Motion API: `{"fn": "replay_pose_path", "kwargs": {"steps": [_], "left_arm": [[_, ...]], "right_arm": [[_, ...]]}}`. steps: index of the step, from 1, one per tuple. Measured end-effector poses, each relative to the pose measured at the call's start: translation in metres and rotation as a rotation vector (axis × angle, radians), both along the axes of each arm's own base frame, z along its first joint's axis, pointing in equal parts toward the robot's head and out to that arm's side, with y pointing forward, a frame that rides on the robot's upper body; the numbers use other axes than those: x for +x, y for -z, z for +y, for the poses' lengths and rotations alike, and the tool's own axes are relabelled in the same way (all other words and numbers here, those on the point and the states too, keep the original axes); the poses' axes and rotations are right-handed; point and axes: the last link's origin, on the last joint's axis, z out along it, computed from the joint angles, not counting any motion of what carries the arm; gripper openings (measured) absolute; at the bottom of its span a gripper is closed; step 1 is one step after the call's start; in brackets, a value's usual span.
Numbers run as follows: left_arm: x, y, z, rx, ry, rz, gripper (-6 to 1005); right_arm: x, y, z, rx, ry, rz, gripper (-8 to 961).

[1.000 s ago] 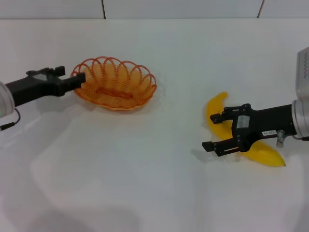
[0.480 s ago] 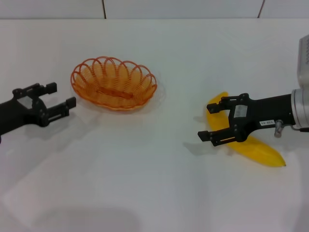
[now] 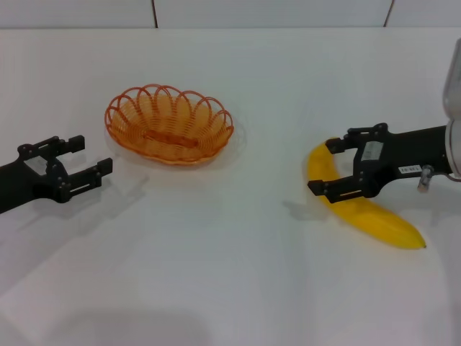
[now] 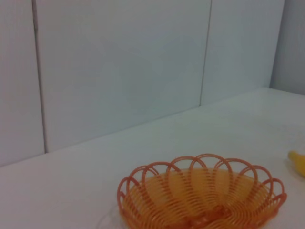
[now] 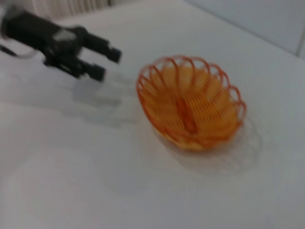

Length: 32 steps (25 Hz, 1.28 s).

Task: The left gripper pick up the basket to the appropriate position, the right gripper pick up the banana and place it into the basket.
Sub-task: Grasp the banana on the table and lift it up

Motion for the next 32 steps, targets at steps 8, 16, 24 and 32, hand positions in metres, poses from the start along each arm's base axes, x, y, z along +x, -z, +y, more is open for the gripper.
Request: {"fn": "replay_pose_path", "kwargs": {"steps": [8, 16, 24, 32], "left_arm": [[-0.001, 0.000, 0.000, 0.001, -0.005, 0.007, 722], [0.000, 0.009, 0.003, -0.027, -0.004, 0.051, 723], [0.000, 0.009, 0.004, -0.026, -0.006, 0.048, 724], [0.001, 0.010, 0.004, -0.028, -0.004, 0.046, 722]], "right_arm": [[-0.012, 0.005, -0.005, -0.003, 0.083, -0.190, 875], [-0.018, 0.013, -0.006, -0.001, 0.110, -0.324, 875], [-0.016, 0.018, -0.005, -0.017, 0.132, -0.362, 875], [-0.012, 0.023, -0.003, -0.042, 0.144, -0.374, 876]]}}
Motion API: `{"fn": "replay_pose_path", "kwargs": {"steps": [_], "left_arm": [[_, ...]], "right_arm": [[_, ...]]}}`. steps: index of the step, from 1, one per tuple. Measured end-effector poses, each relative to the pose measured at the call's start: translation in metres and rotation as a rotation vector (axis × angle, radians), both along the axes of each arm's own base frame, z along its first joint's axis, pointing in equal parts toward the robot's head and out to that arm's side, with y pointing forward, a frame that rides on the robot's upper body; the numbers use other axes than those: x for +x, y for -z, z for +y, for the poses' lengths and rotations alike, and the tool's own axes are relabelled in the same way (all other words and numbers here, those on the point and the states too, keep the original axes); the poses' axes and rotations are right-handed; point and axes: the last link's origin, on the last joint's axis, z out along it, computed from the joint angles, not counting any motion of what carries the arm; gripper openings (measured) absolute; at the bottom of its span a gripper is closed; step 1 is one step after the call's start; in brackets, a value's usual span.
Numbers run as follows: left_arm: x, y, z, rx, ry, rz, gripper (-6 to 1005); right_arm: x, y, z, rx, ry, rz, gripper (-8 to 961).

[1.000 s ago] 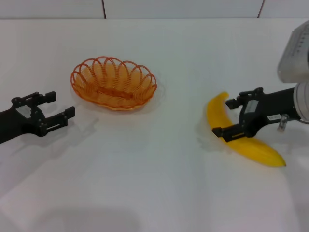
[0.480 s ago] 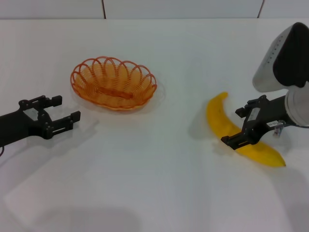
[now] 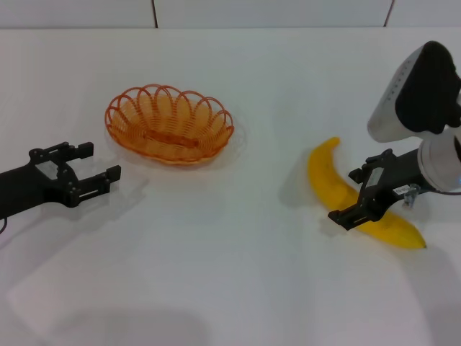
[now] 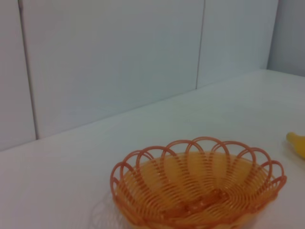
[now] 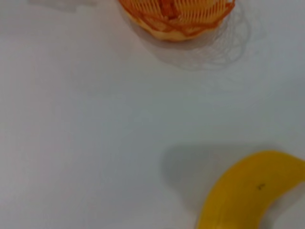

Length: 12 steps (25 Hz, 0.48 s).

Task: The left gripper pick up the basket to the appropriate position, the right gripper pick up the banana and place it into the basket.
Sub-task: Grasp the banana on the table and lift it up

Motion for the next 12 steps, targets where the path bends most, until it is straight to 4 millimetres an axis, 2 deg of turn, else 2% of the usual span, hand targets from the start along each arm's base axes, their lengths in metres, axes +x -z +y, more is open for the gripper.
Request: {"fn": "replay_pose_path", "kwargs": {"steps": [12], "left_arm": [[0.0021, 0.0018, 0.0013, -0.004, 0.002, -0.006, 724]], "right_arm": [[0.0039, 0.0043, 0.0033, -0.011, 0.011, -0.016, 875]]}}
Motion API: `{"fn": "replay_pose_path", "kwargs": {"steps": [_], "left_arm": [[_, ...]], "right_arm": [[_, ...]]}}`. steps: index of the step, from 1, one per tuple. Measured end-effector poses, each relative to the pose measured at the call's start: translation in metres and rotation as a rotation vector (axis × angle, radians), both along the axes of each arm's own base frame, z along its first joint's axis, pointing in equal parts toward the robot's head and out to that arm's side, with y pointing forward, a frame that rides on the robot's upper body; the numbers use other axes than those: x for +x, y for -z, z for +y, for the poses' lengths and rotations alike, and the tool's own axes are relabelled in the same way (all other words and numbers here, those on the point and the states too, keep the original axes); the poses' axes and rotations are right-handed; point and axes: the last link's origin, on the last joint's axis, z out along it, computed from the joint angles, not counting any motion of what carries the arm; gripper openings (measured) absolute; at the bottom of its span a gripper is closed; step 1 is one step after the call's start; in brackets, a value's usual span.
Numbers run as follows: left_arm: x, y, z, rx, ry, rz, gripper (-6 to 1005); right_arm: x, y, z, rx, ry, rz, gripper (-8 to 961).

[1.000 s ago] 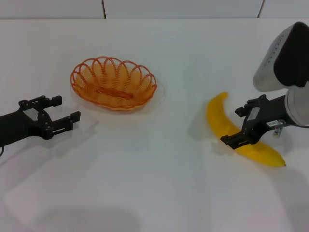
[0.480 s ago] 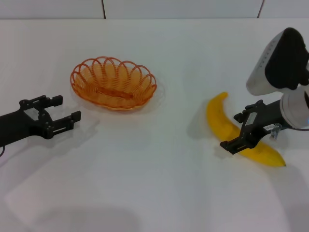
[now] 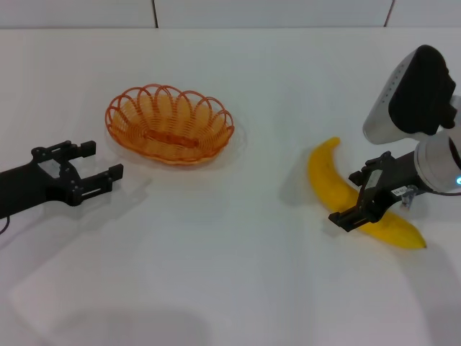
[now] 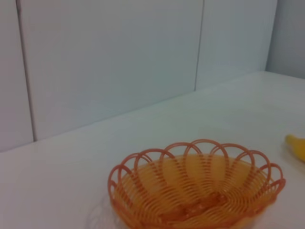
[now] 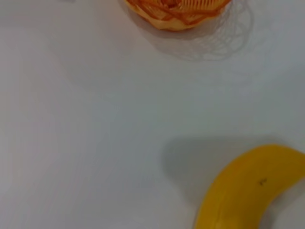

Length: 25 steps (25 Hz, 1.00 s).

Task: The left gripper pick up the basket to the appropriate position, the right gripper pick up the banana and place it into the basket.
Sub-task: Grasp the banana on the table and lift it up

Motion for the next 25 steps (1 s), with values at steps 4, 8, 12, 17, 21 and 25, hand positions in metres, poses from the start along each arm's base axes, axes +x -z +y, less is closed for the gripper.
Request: {"fn": "replay_pose_path", "kwargs": {"steps": [4, 8, 12, 17, 21, 25], "left_arm": [[0.000, 0.002, 0.000, -0.005, -0.002, -0.005, 723], [0.001, 0.002, 0.000, -0.005, -0.002, -0.005, 723], [0.001, 0.002, 0.000, -0.005, -0.002, -0.005, 723], [0.000, 0.002, 0.000, -0.005, -0.003, -0.005, 722], [-0.001, 0.001, -0.001, -0.001, -0.008, -0.006, 722], [-0.002, 0.001, -0.001, 0.000, -0.009, -0.006, 723]], "right_arm": [[0.000, 0.000, 0.000, 0.000, 0.000, 0.000, 873], [0.000, 0.000, 0.000, 0.000, 0.002, 0.000, 872], [0.001, 0.002, 0.001, -0.009, 0.009, -0.002, 871], [-0.001, 0.004, 0.002, -0.016, 0.008, 0.002, 687], [-0.011, 0.001, 0.002, -0.002, -0.025, 0.030, 547], [-0.020, -0.004, 0.000, 0.012, -0.068, 0.056, 479]]}}
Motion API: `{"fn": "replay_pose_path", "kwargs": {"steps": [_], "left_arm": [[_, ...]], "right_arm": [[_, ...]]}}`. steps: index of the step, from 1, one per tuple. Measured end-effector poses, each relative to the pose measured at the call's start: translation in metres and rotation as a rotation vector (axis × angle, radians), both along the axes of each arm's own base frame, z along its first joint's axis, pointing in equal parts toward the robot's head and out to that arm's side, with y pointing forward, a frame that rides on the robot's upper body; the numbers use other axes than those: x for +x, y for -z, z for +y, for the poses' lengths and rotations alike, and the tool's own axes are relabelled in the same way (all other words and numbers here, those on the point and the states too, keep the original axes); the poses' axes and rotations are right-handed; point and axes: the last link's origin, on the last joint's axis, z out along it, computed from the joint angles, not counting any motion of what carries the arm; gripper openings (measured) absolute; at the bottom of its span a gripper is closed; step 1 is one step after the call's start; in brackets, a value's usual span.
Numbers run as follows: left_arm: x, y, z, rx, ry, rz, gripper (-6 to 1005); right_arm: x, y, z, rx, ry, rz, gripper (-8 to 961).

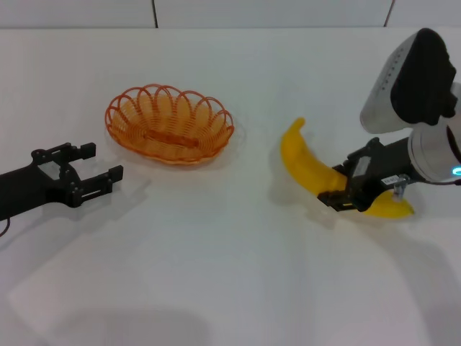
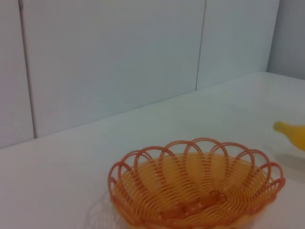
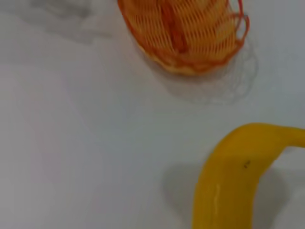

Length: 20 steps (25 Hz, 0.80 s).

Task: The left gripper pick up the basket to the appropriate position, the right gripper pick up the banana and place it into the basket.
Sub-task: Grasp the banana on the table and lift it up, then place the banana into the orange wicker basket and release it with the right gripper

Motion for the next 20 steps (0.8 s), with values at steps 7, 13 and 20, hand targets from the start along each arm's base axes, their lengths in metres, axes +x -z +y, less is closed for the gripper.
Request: {"fn": "replay_pose_path", "kwargs": {"steps": [7, 13, 20], "left_arm": [[0.000, 0.000, 0.000, 0.001, 0.000, -0.001, 724], [0.001, 0.000, 0.001, 0.002, 0.001, -0.003, 724], [0.002, 0.000, 0.001, 0.001, 0.004, -0.004, 724]], "right_arm": [[-0.021, 0.003, 0.002, -0.006, -0.128, 0.110, 480], [-0.039, 0.013, 0.011, 0.019, -0.250, 0.182, 480], [-0.066, 0.040, 0.031, 0.048, -0.350, 0.194, 480]]}}
